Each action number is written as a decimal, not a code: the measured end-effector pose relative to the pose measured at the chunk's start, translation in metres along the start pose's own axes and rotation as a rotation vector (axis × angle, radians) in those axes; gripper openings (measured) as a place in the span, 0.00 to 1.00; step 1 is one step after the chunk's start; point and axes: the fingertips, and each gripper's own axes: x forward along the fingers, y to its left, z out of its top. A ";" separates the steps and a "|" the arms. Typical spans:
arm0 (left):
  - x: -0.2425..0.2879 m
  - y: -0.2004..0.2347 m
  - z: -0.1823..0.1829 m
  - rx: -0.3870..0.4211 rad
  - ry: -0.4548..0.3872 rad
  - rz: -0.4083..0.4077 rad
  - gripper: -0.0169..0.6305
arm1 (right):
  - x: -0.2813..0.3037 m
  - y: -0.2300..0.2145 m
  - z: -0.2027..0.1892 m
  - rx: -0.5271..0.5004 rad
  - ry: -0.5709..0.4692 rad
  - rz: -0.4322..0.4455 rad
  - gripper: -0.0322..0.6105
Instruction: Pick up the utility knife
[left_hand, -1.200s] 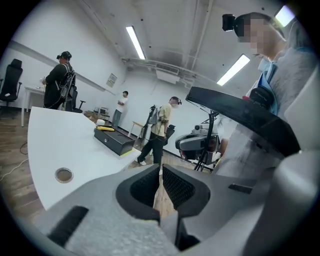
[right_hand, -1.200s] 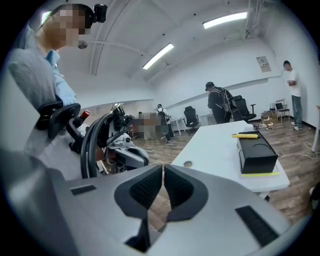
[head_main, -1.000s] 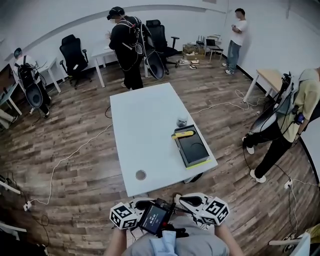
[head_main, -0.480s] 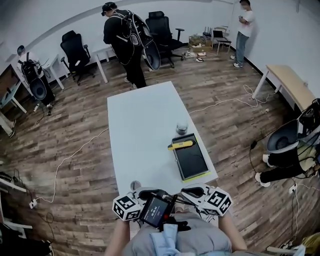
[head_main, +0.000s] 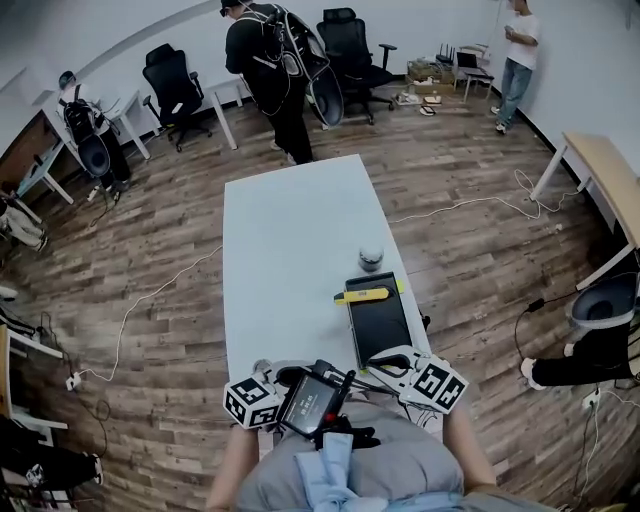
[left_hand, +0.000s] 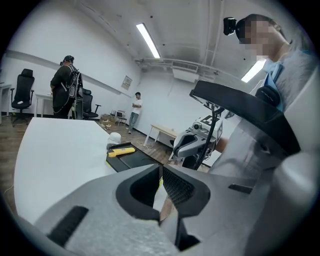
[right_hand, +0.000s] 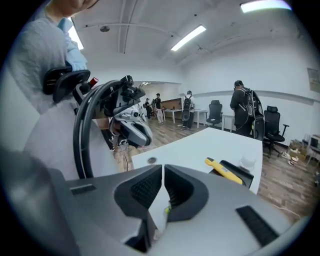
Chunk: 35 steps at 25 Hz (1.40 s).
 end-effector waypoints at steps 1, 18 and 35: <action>0.003 0.002 0.001 -0.005 -0.002 0.006 0.08 | 0.000 -0.004 0.000 -0.012 0.006 0.009 0.10; 0.020 0.019 0.010 -0.034 -0.009 0.023 0.08 | 0.009 -0.040 -0.006 -0.092 0.125 0.036 0.10; 0.008 0.038 0.006 -0.061 0.005 0.029 0.08 | 0.040 -0.082 -0.003 -0.132 0.187 0.005 0.10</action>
